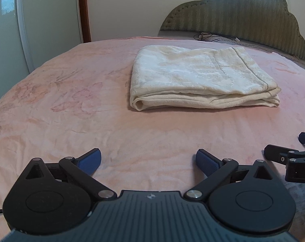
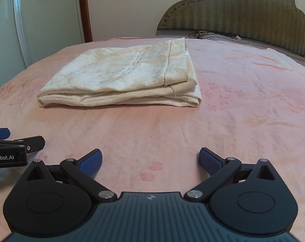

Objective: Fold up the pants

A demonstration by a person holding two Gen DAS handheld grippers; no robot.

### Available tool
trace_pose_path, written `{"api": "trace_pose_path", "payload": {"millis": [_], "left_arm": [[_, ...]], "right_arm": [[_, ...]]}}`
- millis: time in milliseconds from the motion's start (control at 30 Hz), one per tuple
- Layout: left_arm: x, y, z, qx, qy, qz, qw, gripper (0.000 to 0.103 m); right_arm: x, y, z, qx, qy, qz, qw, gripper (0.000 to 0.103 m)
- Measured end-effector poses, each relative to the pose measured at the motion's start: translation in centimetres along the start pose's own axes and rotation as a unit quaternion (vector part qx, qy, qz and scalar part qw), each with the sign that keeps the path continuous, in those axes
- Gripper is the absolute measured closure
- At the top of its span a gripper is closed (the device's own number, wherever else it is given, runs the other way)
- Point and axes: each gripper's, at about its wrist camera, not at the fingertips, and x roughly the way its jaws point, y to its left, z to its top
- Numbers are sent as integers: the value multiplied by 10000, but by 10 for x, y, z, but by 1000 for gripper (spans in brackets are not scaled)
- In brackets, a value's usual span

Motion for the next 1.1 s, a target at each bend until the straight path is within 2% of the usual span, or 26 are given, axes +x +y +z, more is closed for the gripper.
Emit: {"api": "trace_pose_path", "payload": {"millis": [700, 933, 1100], "left_arm": [[1, 3, 0, -85, 25, -47, 9999, 0], [0, -2, 0, 147, -23, 25, 9999, 0], [2, 4, 0, -70, 45, -80, 9999, 0]], "right_arm": [[2, 3, 0, -37, 20, -37, 10000, 0], [2, 2, 0, -37, 19, -38, 10000, 0], [2, 2, 0, -38, 20, -38, 10000, 0]]}}
